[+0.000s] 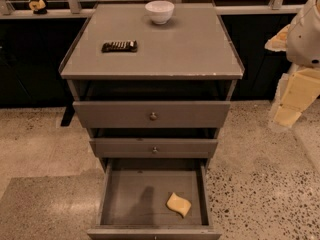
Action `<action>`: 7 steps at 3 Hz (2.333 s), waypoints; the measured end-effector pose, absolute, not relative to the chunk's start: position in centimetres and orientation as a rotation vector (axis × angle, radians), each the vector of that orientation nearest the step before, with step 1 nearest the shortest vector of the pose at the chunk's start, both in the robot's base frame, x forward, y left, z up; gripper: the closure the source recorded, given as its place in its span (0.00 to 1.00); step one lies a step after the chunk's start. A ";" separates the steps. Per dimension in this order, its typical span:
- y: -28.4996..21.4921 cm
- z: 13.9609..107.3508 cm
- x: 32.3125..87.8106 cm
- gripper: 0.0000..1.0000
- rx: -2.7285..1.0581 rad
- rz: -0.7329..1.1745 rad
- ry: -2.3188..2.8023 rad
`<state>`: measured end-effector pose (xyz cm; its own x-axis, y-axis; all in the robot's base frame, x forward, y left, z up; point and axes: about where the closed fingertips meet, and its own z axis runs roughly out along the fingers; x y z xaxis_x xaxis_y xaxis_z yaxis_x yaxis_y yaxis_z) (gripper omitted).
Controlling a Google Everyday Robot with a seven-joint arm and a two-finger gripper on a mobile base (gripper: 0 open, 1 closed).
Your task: Pick sponge from bottom drawer and place on counter
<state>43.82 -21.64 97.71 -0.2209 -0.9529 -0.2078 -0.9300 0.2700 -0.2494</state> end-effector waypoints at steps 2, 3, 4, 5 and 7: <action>-22.6 93.5 42.6 0.00 -1.698 -0.044 2.262; -22.9 88.0 41.3 0.00 -1.718 0.026 2.285; -22.7 81.6 40.8 0.00 -1.752 0.112 2.310; -22.5 76.0 41.0 0.00 -1.781 0.192 2.354; -22.4 72.9 41.1 0.00 -1.797 0.241 2.379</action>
Offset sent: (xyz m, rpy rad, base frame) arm -0.0299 -0.0214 -0.1076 0.0495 0.1326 -0.0417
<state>41.10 -22.40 72.89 -0.2706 -0.9383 -0.2153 -0.9624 0.2690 0.0373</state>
